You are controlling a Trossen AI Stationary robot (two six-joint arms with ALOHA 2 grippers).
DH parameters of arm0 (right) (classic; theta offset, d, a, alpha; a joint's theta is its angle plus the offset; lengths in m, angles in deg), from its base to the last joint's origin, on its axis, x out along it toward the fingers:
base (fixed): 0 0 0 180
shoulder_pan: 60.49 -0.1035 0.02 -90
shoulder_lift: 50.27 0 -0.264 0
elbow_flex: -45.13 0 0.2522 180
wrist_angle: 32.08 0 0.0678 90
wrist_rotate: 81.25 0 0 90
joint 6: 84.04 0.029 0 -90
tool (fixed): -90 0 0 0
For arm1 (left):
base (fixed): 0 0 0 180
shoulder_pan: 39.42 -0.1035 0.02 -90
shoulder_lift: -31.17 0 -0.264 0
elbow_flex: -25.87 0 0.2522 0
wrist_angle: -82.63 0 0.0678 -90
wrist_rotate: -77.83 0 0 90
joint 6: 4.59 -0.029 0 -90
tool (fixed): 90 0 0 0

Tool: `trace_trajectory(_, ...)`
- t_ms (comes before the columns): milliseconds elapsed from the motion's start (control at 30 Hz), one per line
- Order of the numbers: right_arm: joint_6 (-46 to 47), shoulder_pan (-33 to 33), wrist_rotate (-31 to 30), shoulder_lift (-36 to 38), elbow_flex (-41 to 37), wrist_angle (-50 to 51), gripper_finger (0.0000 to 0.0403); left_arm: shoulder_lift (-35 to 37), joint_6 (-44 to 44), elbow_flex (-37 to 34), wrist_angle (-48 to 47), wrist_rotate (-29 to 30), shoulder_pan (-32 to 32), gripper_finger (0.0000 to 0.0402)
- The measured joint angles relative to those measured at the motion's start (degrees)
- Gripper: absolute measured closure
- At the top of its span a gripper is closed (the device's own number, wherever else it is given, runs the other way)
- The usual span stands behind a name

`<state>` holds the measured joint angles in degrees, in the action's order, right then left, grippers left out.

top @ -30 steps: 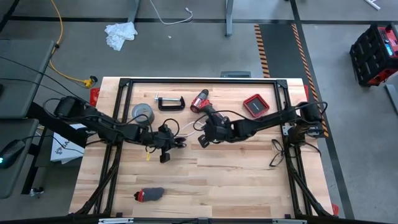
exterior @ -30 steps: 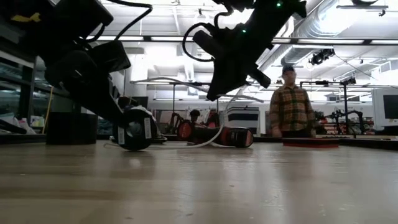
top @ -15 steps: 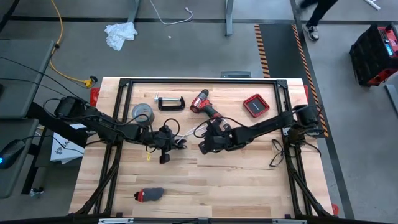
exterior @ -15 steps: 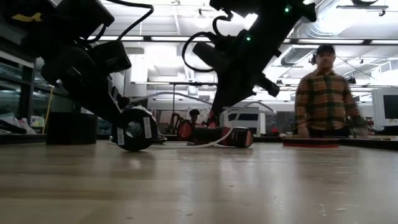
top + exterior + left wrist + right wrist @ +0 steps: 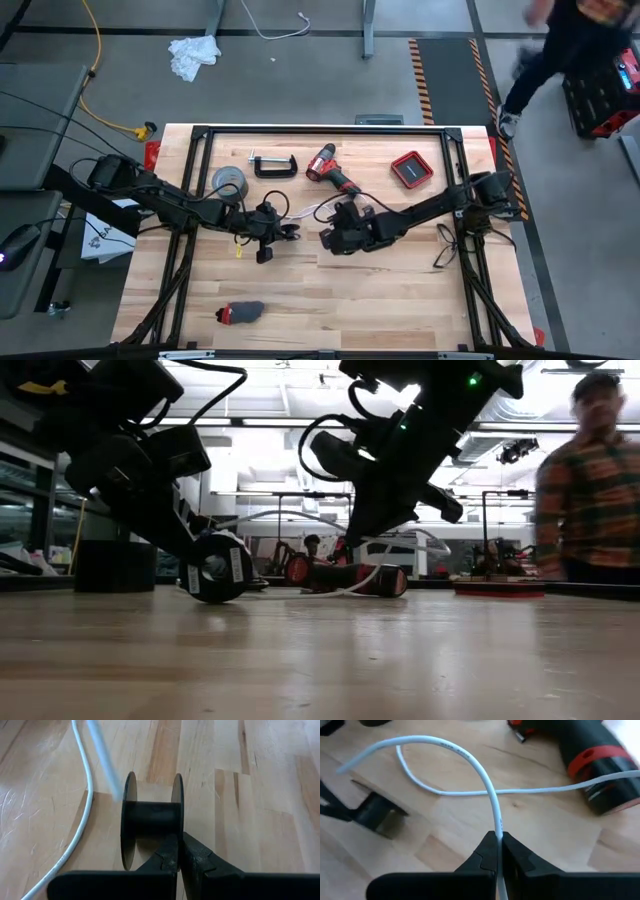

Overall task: Coil cords
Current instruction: Coil the white cable wire into the black spool

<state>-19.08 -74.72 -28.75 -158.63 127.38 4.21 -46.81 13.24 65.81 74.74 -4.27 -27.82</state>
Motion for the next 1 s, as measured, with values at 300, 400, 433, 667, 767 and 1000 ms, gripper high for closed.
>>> trace_trajectory(300,3.79,-1.92,-2.58,-2.89,0.02,-1.2,0.0403,0.0,0.02,0.0,-0.02,0.09,0.0,0.0401)
trace_trajectory(400,3.83,-2.05,-3.94,-4.2,0.02,-1.4,0.0403,0.0,0.06,-0.01,0.01,0.09,0.0,0.0401)
trace_trajectory(433,3.81,-2.05,-4.13,-4.6,0.02,-1.58,0.0403,0.0,0.07,-0.02,-0.02,0.11,0.0,0.0401)
trace_trajectory(667,3.28,-2.05,-4.05,-6.36,0.02,-5.2,0.0403,0.0,0.02,-0.04,0.04,-0.1,0.0,0.0401)
trace_trajectory(767,2.13,-2.06,-3.47,-6.86,0.02,-5.56,0.0403,0.2,0.04,-0.04,-0.01,-0.14,0.0,0.0395)
trace_trajectory(1000,-0.96,-2.05,-2.52,-7.17,0.02,-6.03,0.0403,0.09,-0.37,-0.15,-0.25,-0.13,0.02,0.0375)
